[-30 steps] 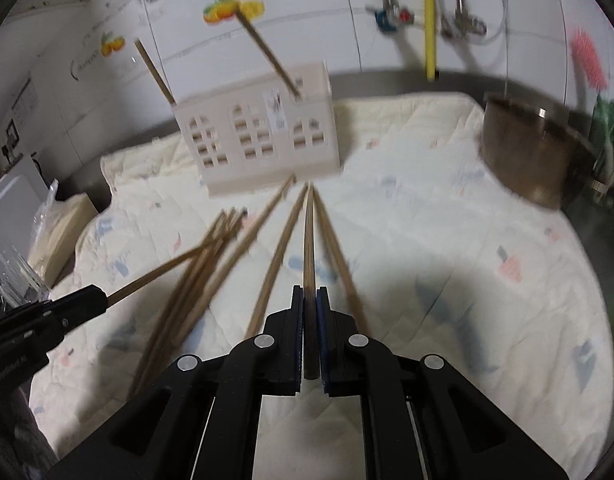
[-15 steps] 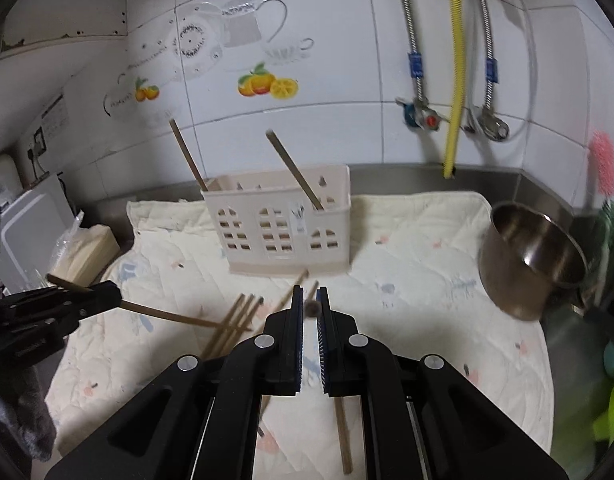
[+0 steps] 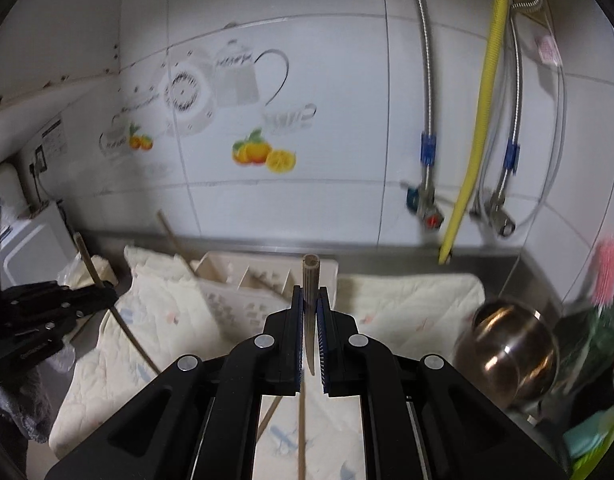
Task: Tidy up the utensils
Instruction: 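Lift both chopsticks upright and lower them into the white holder, then open both tools and move them back down to the chopsticks on the mat, then close the right tool on a chopstick while the left tool grasps another, then lift both chopsticks upright and lower them into the white holder, then open both tools and move them back down to the chopsticks on the mat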
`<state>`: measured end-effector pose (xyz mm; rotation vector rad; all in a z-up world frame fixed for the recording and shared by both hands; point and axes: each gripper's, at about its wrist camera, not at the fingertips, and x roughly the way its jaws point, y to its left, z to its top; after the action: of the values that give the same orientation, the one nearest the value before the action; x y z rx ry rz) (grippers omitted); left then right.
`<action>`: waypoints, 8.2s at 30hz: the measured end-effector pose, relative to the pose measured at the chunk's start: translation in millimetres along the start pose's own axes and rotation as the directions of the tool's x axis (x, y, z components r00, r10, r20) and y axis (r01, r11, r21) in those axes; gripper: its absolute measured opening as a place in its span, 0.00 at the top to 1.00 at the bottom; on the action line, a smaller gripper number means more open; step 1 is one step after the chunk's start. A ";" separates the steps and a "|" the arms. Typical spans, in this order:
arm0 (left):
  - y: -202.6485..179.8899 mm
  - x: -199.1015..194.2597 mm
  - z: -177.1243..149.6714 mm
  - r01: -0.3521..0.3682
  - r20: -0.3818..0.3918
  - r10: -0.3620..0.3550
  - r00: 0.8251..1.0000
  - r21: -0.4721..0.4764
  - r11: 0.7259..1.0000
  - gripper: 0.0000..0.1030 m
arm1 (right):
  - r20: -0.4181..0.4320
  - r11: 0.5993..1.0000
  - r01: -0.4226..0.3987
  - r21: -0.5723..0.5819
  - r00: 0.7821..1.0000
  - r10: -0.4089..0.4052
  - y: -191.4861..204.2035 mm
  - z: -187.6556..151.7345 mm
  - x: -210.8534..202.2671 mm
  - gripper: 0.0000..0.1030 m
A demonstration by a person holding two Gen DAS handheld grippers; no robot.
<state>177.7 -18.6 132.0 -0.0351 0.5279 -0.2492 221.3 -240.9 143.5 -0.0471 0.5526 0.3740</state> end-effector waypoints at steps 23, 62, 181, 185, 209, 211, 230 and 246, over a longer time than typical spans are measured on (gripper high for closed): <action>37.3 66.8 76.8 -0.114 0.166 0.122 0.979 -0.057 0.992 0.95 | 0.006 0.999 0.014 -0.032 1.000 -0.014 1.0 55.4 68.7 0.94; 30.8 -26.1 -50.3 -0.106 0.098 0.119 0.988 -0.132 0.986 0.41 | 0.004 0.999 0.005 0.035 1.000 -0.006 1.4 -64.0 -8.0 0.67; 4.7 3.3 -37.1 -0.013 -0.062 0.009 0.998 -0.061 0.998 0.95 | -0.002 0.998 -0.055 -0.020 0.998 0.055 -0.2 -9.6 -14.4 0.94; 4.7 -1.1 -5.2 -0.016 -0.010 0.016 1.000 -0.037 0.999 0.95 | 0.038 0.997 -0.077 -0.019 0.996 0.077 1.3 18.3 -12.2 0.94; 49.5 75.2 61.6 -0.124 0.052 0.129 0.990 -0.080 0.989 0.95 | 0.076 0.999 0.015 -0.052 0.997 -0.011 5.5 75.6 78.3 0.94; 55.1 79.0 57.3 -0.121 0.036 0.125 0.992 -0.097 0.988 0.95 | 0.061 0.999 0.014 -0.044 0.998 -0.011 3.7 70.7 84.9 0.94; 56.4 77.0 44.9 -0.099 0.001 0.100 0.995 -0.099 0.990 0.83 | 0.041 1.000 0.021 -0.021 0.999 -0.021 -0.6 59.3 85.4 0.90; 38.5 -23.0 -17.9 -0.160 0.109 0.172 0.979 -0.113 0.981 0.21 | 0.023 1.000 -0.006 0.000 1.000 0.006 22.4 -39.2 14.8 0.62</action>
<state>158.1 24.9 124.1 -0.1052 0.4227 -0.0552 205.2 -220.7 103.6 -0.0408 0.5305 0.3801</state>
